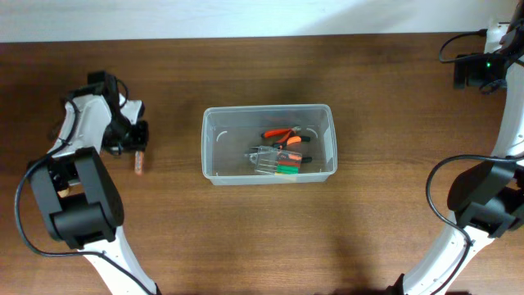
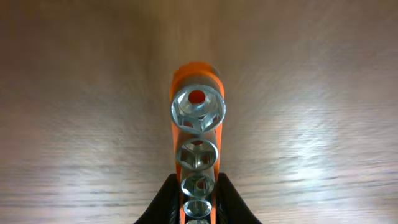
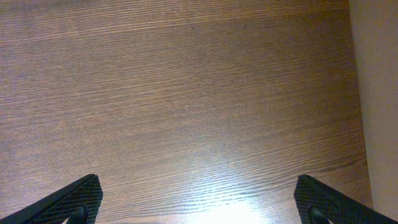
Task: Pack container
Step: 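Lift and carry the socket rail right over the container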
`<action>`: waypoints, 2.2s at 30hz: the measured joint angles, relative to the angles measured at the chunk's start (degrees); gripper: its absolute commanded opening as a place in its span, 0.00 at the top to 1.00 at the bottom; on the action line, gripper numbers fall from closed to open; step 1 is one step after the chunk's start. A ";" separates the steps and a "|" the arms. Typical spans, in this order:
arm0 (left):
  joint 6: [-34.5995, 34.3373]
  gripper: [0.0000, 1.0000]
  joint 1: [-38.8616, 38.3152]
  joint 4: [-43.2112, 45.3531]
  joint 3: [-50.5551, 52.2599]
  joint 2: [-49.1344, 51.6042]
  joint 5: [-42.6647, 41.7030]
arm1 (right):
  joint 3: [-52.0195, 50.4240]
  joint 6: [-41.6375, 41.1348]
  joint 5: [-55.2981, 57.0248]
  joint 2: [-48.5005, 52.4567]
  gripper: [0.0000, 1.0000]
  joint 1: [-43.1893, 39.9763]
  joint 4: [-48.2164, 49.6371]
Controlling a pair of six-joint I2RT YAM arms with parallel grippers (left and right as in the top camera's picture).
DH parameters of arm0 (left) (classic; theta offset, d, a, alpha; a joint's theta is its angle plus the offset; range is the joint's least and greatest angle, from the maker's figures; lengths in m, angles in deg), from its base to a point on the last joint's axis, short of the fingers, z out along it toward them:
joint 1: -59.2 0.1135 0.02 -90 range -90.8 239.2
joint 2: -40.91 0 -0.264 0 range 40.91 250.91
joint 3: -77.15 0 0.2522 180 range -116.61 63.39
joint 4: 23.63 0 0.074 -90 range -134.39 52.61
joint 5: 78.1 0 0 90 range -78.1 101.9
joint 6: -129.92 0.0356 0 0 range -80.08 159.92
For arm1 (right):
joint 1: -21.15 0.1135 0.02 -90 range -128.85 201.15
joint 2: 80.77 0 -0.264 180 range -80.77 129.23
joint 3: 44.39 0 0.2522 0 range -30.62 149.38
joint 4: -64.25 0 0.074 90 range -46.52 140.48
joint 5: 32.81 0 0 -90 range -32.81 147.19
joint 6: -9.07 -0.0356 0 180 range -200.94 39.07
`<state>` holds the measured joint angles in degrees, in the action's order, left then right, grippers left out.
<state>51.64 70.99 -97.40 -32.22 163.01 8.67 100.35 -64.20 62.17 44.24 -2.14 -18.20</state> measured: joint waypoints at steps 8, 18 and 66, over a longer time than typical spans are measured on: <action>0.13 0.98 -5.11 -6.88 -13.57 -0.02 -0.02 | 0.00 -0.02 0.00 0.00 0.01 0.00 0.00; 3.98 0.98 -19.63 -12.22 -27.74 -0.02 -0.48 | 0.02 0.02 0.00 0.00 0.01 0.00 0.00; 21.53 0.91 -37.77 -20.37 -28.92 8.11 -5.09 | 0.02 0.02 0.00 0.00 0.01 0.00 0.00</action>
<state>73.17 33.22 -117.77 -61.14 171.12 3.58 100.38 -64.18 62.17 44.24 -2.14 -18.20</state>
